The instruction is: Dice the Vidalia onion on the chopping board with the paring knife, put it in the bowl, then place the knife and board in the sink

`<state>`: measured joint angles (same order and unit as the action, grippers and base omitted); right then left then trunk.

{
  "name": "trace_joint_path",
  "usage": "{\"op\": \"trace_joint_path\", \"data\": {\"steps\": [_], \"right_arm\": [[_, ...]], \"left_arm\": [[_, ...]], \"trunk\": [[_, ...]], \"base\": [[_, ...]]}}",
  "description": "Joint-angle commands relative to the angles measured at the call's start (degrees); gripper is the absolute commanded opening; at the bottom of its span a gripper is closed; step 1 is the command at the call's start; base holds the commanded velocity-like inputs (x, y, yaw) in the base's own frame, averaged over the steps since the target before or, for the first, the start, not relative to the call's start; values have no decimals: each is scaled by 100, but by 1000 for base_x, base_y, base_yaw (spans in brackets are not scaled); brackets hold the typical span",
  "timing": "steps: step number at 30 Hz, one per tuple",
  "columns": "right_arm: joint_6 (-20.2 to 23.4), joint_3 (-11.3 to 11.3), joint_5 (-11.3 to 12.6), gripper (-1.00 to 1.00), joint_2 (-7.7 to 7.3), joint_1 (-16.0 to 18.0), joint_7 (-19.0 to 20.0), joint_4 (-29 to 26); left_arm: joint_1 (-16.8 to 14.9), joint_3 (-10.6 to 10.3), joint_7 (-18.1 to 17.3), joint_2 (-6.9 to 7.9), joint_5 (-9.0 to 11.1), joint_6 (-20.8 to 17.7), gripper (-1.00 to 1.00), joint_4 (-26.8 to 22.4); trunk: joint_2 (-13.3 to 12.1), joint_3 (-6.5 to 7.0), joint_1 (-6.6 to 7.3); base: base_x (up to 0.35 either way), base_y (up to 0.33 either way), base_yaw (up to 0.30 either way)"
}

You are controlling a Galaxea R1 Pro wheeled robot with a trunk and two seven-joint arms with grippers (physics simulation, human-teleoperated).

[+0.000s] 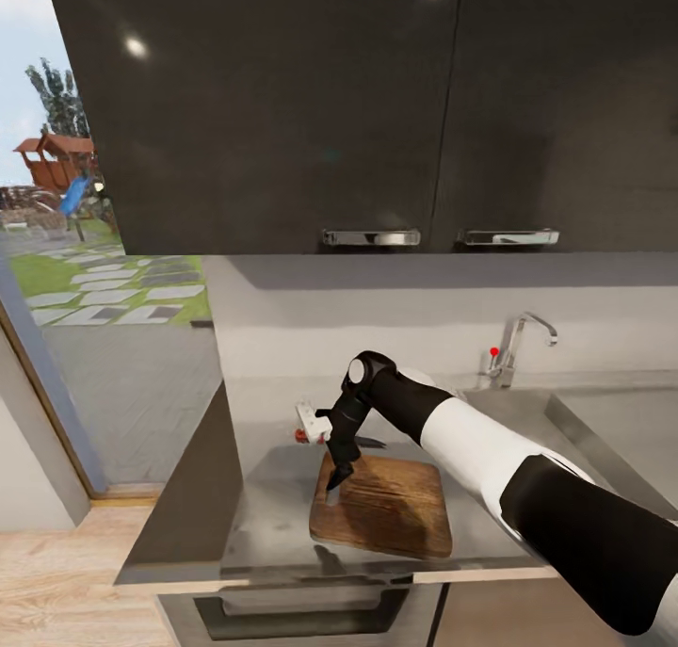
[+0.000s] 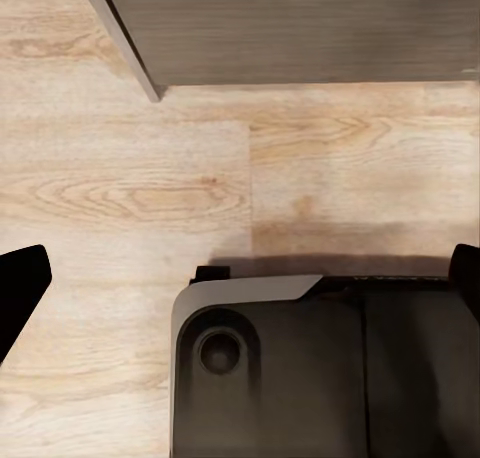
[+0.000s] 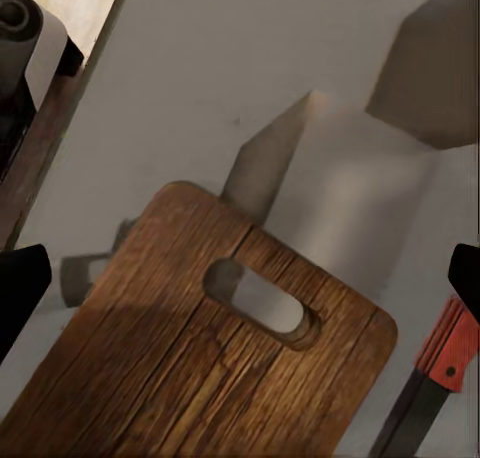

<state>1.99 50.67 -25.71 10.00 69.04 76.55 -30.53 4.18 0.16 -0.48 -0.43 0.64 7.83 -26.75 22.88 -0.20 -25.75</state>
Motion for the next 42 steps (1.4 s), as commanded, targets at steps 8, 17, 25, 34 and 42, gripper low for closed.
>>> {"op": "trace_joint_path", "data": {"steps": [8, 17, 25, 34, 42], "right_arm": [[-271, 39, -13, 100, 0, -4, 16, 33], [-377, 40, -12, 100, 0, -5, 18, 55], [-447, 47, -316, 100, 0, -5, -2, 62], [-746, 48, -867, 100, 0, -5, -21, 120], [-775, 48, -910, 100, 0, -5, -46, 135]], "left_arm": [[3, 2, -5, -1, 7, 8, 100, 11], [3, 2, -5, -1, 7, 8, 100, 25], [3, 2, -5, -1, 7, 8, 100, 29], [3, 2, -5, -1, 7, 8, 100, 30], [3, 2, -5, 1, 7, 8, 100, 30]], "trunk": [[4, -2, -3], [4, -2, -3], [4, -19, -3], [4, -97, -3], [4, -171, -3]], "base": [[27, 6, 0], [0, 0, 0], [0, 0, 0], [0, 0, 0], [0, 0, 0]]}}
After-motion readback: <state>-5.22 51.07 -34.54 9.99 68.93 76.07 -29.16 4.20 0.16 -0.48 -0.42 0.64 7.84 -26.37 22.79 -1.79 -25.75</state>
